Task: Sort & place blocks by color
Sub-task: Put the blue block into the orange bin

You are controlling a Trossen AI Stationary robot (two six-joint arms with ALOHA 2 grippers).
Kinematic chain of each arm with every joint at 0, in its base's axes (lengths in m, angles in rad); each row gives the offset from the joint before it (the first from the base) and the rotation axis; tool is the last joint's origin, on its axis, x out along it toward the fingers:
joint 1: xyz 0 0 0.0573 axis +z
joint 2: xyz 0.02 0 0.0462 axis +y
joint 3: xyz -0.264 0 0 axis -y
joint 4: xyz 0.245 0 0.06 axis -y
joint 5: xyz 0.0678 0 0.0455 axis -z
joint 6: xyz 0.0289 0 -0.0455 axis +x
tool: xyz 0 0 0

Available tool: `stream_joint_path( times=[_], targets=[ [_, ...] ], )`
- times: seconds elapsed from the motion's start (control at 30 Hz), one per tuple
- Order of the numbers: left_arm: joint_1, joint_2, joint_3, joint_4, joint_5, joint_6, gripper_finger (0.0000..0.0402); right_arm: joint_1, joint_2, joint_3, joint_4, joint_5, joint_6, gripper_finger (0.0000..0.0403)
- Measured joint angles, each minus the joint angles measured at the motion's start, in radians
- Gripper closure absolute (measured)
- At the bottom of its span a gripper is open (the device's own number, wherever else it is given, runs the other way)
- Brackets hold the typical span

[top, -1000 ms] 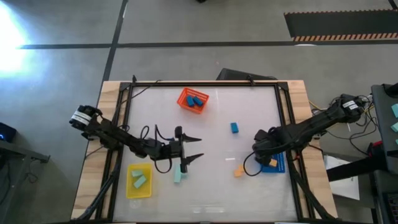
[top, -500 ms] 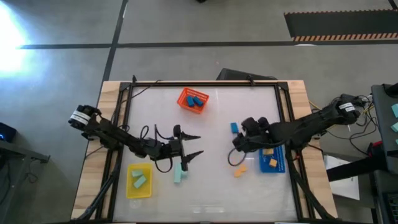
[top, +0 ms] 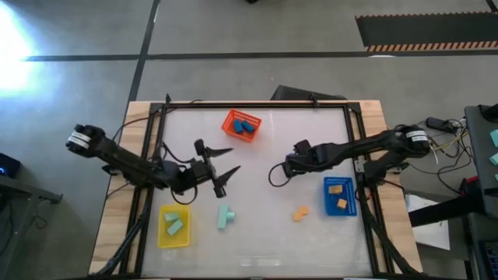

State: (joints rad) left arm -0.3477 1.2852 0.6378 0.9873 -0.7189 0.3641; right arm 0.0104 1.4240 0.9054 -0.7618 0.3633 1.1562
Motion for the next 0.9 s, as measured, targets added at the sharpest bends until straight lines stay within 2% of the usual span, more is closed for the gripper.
stream_joint_path(
  times=[0.13, 0.3, 0.47, 0.7, 0.9],
  targets=[
    [0.000, -0.045, -0.021, -0.067, -0.001, 0.001, 0.0140, 0.000, 0.058, 0.000, 0.051, -0.038, 0.023, 0.0129],
    [0.000, -0.085, -0.033, -0.063, -0.002, 0.000, 0.0140, -0.008, 0.116, 0.000, 0.154, -0.046, 0.024, 0.0105],
    [0.000, -0.116, -0.050, -0.061, -0.001, 0.009, 0.0140, -0.022, 0.164, 0.004, 0.152, -0.049, 0.024, 0.0100],
    [0.000, -0.141, -0.057, -0.062, 0.000, 0.013, 0.0140, -0.030, 0.195, 0.006, 0.160, -0.032, 0.050, 0.0121],
    [0.001, -0.141, -0.058, -0.063, 0.000, 0.018, 0.0140, -0.031, 0.195, 0.006, 0.169, -0.021, 0.080, 0.0164]
  ],
)
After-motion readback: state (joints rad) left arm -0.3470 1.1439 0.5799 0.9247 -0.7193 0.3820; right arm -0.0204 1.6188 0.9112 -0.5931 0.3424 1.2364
